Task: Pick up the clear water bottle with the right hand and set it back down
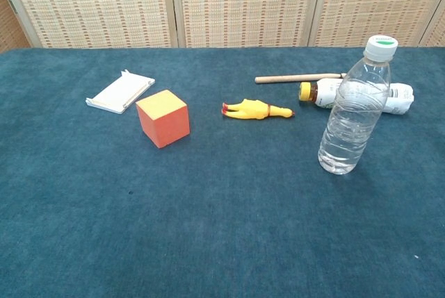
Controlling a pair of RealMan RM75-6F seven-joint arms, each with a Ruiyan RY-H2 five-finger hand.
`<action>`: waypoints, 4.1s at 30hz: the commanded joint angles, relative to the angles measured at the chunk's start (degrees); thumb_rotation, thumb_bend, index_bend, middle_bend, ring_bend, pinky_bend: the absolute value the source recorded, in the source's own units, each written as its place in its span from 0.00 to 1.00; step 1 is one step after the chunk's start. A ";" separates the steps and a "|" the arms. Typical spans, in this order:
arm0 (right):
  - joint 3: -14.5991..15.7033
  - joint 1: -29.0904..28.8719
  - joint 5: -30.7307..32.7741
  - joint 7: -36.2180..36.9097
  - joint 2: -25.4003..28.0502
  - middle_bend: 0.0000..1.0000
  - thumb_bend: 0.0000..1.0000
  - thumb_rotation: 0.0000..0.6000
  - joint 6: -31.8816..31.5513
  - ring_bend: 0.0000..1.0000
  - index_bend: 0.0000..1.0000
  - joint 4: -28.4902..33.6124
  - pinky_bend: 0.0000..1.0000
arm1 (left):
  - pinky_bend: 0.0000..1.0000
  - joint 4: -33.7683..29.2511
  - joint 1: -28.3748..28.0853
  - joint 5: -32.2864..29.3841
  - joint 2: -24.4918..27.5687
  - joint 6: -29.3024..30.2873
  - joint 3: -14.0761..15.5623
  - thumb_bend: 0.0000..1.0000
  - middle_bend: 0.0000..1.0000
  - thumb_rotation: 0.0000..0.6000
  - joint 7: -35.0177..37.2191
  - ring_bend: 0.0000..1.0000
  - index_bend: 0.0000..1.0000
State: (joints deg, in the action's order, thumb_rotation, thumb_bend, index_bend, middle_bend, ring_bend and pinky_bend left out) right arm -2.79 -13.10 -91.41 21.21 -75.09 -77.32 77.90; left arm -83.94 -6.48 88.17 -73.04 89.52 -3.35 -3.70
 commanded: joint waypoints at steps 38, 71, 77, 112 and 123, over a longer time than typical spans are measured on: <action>-1.75 -15.23 2.39 26.51 -7.67 0.68 0.44 1.00 11.50 0.57 0.73 -8.07 0.59 | 0.31 -1.41 -0.04 -0.37 1.28 -1.79 0.44 0.35 0.03 1.00 -0.01 0.09 0.04; 2.23 -16.40 -4.28 53.94 4.03 0.76 0.45 1.00 7.98 0.64 0.82 3.57 0.65 | 0.31 -0.04 -0.12 0.39 0.64 -1.05 0.18 0.35 0.04 1.00 0.66 0.10 0.05; -3.87 -11.92 -1.70 12.80 -6.90 0.76 0.45 1.00 -5.04 0.64 0.82 -10.32 0.65 | 0.31 0.21 -0.35 0.93 0.58 -1.46 0.57 0.35 0.04 1.00 1.29 0.10 0.05; 0.60 -14.68 -2.45 27.20 -2.76 0.76 0.45 1.00 -3.82 0.64 0.83 -2.42 0.65 | 0.31 1.30 -0.54 2.21 0.15 -0.73 0.99 0.35 0.04 1.00 2.63 0.10 0.06; -3.37 -14.80 -0.11 14.65 1.39 0.76 0.45 1.00 -3.95 0.64 0.83 8.34 0.65 | 0.31 1.11 -0.79 1.93 -0.05 -1.63 1.20 0.35 0.04 1.00 1.58 0.10 0.06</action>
State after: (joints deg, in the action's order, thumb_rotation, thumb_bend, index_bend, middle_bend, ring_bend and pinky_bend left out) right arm -5.35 -27.58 -93.18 46.12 -78.90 -83.85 77.19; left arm -82.82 -7.27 90.10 -73.09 87.91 -2.17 -2.11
